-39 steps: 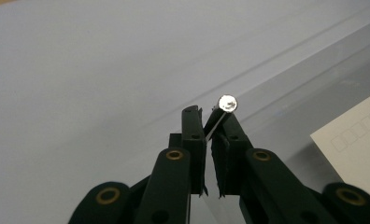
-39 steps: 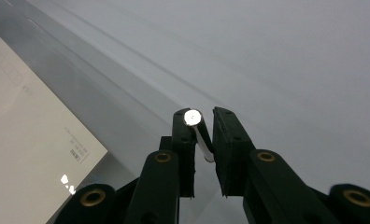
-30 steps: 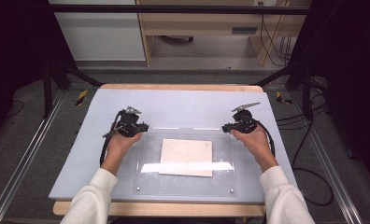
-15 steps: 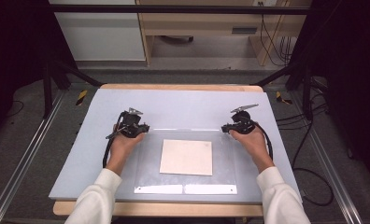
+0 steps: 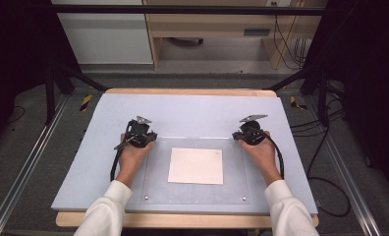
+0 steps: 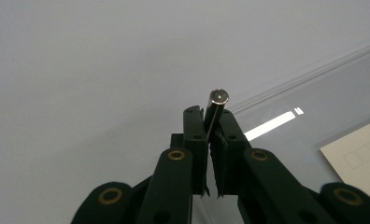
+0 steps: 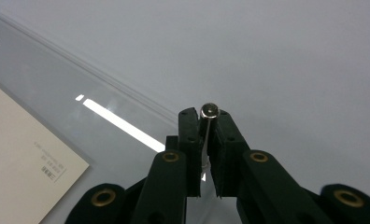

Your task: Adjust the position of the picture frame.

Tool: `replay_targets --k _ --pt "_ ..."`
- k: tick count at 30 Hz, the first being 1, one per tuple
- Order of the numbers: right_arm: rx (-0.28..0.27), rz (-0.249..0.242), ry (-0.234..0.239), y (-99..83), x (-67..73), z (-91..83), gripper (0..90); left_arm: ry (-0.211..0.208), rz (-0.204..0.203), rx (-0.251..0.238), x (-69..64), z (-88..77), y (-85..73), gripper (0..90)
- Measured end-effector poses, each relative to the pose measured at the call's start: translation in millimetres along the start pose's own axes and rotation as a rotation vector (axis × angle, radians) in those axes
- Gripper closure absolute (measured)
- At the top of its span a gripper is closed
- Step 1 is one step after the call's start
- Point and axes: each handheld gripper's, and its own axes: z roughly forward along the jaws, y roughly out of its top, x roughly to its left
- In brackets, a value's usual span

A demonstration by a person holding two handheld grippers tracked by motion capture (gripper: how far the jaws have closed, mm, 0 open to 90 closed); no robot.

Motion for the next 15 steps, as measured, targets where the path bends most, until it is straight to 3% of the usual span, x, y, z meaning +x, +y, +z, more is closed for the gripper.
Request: replay_targets --k 15 --pt "-0.028 -0.003 -0.034 -3.5 3.5 0.2 83.1 0.011 -0.011 -0.024 -1.6 0.3 -2.8 84.4"
